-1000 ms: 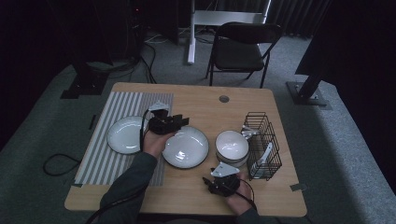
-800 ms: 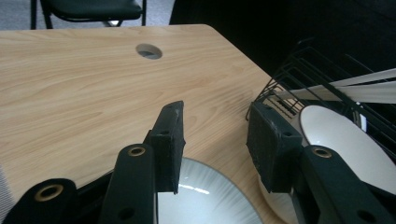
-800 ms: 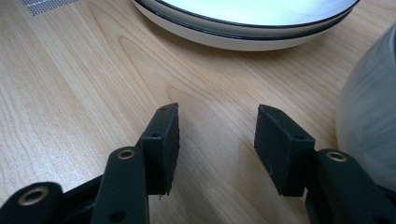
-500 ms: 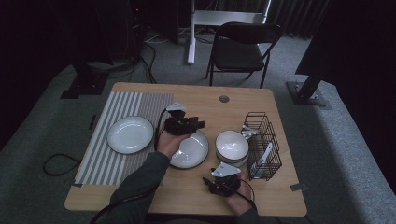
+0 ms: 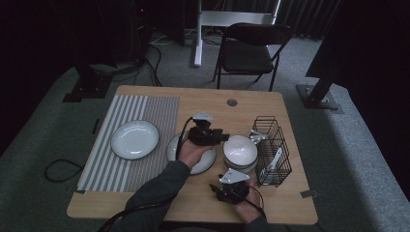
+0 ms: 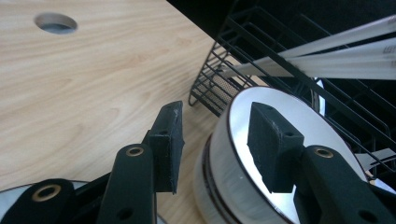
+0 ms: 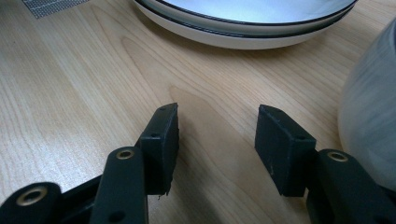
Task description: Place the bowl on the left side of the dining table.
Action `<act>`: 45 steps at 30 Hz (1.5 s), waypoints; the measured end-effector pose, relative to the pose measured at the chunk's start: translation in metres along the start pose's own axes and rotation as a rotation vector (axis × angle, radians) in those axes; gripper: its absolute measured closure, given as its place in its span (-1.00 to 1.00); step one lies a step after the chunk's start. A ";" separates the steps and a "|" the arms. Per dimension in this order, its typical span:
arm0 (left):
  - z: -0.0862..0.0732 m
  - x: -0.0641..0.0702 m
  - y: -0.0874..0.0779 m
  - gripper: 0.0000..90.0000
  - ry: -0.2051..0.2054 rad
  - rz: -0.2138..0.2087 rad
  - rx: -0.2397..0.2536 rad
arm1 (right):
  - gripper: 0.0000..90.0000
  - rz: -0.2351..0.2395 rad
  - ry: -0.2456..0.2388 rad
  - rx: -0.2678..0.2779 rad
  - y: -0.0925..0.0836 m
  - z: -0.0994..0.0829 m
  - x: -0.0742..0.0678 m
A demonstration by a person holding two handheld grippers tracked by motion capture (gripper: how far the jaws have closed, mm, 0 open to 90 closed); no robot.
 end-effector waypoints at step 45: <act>0.001 0.004 0.017 0.78 -0.094 0.036 0.001 | 0.09 0.000 -0.012 0.005 -0.001 0.000 -0.001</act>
Point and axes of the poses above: each handheld gripper's, and its own axes: y roughly forward along the jaws, z roughly out of its top, x roughly to its right, the point moved 6 cm from there along y, roughly forward along the jaws, and after that the axes turned 10 degrees about -z, right-handed, at the moved point
